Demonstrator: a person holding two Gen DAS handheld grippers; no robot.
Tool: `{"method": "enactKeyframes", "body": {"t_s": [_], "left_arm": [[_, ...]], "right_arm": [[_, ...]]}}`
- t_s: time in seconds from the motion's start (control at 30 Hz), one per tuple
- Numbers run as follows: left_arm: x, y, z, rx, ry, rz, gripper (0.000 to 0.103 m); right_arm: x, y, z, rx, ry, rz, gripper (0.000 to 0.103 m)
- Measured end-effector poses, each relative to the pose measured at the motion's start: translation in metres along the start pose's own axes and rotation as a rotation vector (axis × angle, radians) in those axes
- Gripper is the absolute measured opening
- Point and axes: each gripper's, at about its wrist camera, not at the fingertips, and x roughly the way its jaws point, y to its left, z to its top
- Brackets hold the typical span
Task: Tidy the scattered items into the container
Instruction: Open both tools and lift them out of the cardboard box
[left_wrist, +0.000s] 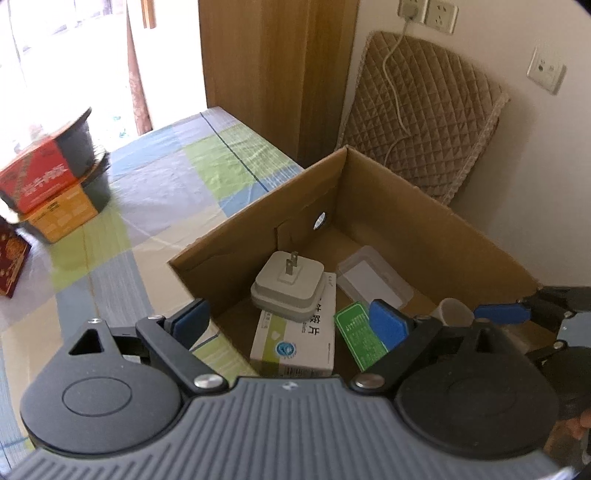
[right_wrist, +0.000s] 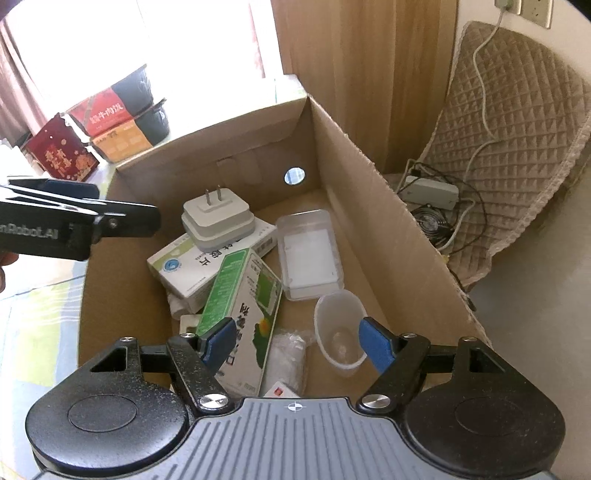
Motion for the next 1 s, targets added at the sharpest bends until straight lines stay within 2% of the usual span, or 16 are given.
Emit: {"method": "enactKeyframes", "body": {"t_s": [0.07, 0.33, 0.57, 0.77, 1.0], "left_arm": [[-0.011, 0.004, -0.006, -0.029, -0.012, 0.003, 0.091], [-0.062, 0.017, -0.037, -0.132, -0.054, 0.038, 0.092], [-0.112, 0.016, -0.071, -0.16, -0.096, 0.107, 0.095], [-0.139, 0.011, -0.101, -0.207, -0.099, 0.13, 0.096], [-0.164, -0.004, -0.125, -0.207, -0.102, 0.147, 0.096]], "right_arm": [[-0.008, 0.003, -0.003, -0.001, -0.023, -0.01, 0.103], [-0.045, 0.025, -0.02, 0.01, -0.066, 0.009, 0.103], [-0.084, 0.057, -0.05, -0.023, -0.105, 0.021, 0.103], [-0.114, 0.079, -0.071, -0.048, -0.131, 0.017, 0.103], [-0.137, 0.097, -0.093, -0.083, -0.136, -0.004, 0.103]]}}
